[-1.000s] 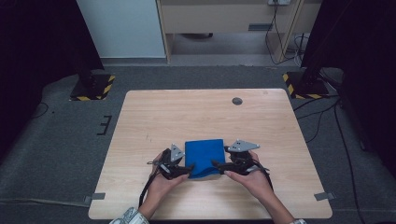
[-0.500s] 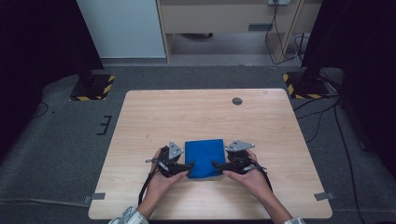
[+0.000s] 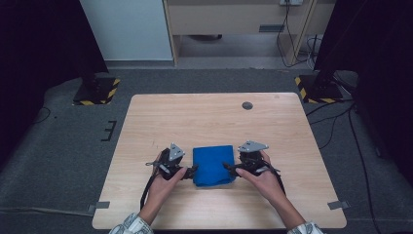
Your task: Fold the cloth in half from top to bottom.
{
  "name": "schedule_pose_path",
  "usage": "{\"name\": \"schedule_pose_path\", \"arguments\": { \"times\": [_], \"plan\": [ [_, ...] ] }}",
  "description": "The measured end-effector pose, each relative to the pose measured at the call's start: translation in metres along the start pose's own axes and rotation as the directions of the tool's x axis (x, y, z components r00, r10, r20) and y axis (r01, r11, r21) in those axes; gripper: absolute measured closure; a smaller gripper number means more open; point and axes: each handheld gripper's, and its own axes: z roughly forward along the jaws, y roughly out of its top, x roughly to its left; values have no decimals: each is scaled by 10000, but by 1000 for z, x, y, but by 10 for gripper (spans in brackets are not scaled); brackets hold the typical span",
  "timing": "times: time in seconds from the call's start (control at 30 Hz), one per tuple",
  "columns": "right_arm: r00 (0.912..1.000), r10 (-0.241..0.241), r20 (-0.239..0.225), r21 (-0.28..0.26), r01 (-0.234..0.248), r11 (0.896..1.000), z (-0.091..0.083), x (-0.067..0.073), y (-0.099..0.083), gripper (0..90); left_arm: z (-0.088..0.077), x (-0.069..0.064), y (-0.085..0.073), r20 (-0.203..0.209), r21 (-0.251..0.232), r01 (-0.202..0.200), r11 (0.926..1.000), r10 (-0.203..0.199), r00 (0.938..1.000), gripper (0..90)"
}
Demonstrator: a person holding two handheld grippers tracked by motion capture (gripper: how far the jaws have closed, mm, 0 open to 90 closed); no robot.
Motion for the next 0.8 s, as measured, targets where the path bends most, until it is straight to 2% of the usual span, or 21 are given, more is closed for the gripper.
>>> {"name": "schedule_pose_path", "arguments": {
  "times": [0.2, 0.37, 0.47, 0.63, 0.67, 0.7, 0.8],
  "plan": [
    [9997, 132, 190, -99, -130, 9999, -6, -9, -1, 95, -4, 11, 0, -113, -59, 164, 9998, -164, 9998, 83],
    [9987, 254, 432, -78, -250, 9997, -11, -19, -2, 96, -8, 19, -1, -268, -83, 144, 9999, -146, 9995, 83],
    [9959, 389, 819, -45, -387, 9992, -19, -33, -6, 96, -11, 31, -3, -502, -26, 369, 9993, -370, 9981, 83],
    [9882, 832, 1288, -281, -802, 9964, -33, -58, -13, 95, -16, 48, -7, -855, -1, 694, 9976, -691, 9939, 83],
    [9853, 938, 1426, -341, -898, 9954, -36, -63, -15, 95, -16, 48, -7, -855, -1, 694, 9976, -691, 9939, 83],
    [9826, 1017, 1552, -396, -966, 9945, -39, -68, -16, 95, -18, 55, -9, -1049, 4, 791, 9969, -787, 9914, 83],
    [9737, 1196, 1941, -459, -1128, 9926, -47, -82, -22, 95, -20, 66, -13, -1292, 88, 952, 9954, -933, 9872, 83]
  ]
}}
